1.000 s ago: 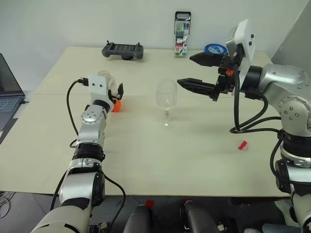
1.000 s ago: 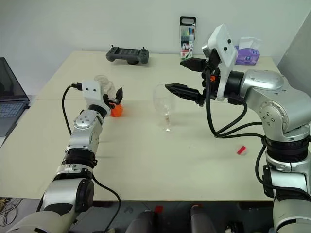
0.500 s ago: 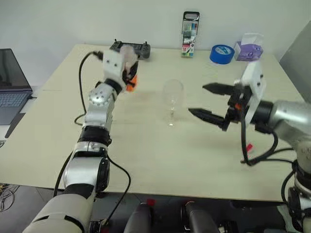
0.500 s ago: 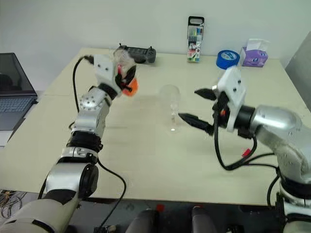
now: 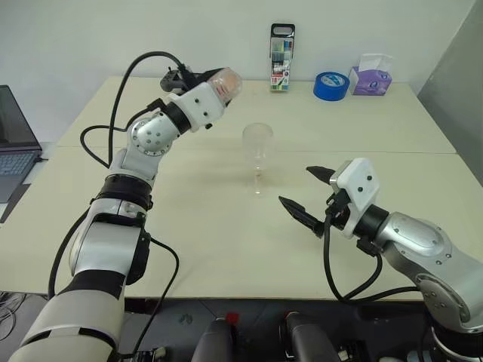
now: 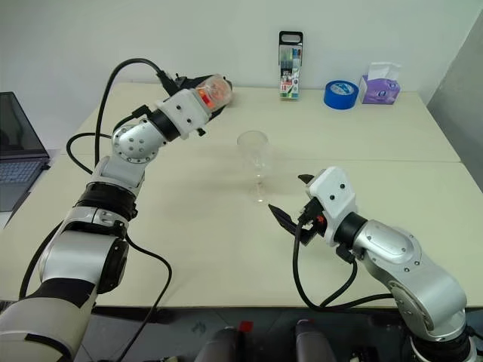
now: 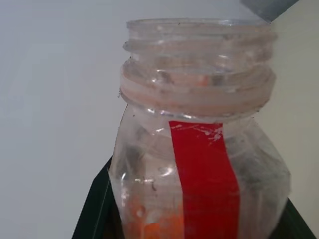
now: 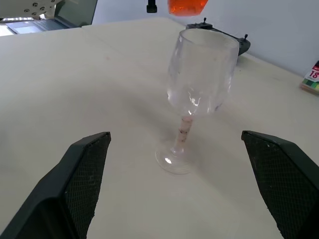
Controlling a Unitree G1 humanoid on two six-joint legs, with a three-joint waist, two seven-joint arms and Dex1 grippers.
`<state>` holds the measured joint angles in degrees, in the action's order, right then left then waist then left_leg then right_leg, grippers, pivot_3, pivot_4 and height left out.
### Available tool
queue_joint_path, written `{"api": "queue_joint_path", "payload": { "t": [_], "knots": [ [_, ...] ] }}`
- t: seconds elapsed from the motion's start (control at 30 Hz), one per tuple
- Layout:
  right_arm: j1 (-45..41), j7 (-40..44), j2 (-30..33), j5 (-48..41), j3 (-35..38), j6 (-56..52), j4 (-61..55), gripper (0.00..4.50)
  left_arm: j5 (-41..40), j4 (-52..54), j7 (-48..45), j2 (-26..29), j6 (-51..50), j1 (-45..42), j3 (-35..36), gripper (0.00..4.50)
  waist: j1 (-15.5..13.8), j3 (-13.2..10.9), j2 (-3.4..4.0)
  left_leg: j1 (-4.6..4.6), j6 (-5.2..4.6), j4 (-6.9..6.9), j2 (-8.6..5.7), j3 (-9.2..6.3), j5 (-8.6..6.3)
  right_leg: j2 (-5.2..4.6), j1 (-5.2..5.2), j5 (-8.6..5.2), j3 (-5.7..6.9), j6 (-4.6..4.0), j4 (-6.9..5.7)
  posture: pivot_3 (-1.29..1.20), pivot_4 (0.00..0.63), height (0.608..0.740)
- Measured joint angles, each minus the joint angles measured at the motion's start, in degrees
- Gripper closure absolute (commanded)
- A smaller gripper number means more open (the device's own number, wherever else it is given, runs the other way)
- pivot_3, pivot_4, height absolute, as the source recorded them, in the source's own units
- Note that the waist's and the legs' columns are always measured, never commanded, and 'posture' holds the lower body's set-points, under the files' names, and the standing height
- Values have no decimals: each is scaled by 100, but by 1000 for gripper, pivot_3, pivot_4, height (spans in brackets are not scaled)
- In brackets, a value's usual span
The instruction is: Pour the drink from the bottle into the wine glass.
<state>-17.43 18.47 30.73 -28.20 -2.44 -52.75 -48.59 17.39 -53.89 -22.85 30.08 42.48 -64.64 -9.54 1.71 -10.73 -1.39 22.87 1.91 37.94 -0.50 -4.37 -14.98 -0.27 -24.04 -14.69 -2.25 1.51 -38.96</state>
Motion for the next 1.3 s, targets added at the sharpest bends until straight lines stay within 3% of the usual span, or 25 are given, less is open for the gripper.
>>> {"api": "queue_joint_path", "payload": {
  "t": [0.37,0.57,1.3],
  "knots": [
    [24,7,-94,231,-26,252,182,0,1146,-325,881,155,725,-66,-608,2864,-2,0,0,4,-1,0,0,-3,0,0,-3,8,5,-13,-3,0,150,740],
    [-84,-124,-620,218,166,706,292,0,1479,-477,1249,251,831,-222,-715,2864,1,0,0,3,-1,0,0,-1,0,1,-3,8,3,-13,-5,0,150,740],
    [-98,-115,-515,-5,259,728,208,0,2582,-728,2569,366,810,-641,-1299,2864,-1,0,0,3,0,2,-1,-1,0,-1,-3,8,4,-14,-8,0,150,740]
  ]
}}
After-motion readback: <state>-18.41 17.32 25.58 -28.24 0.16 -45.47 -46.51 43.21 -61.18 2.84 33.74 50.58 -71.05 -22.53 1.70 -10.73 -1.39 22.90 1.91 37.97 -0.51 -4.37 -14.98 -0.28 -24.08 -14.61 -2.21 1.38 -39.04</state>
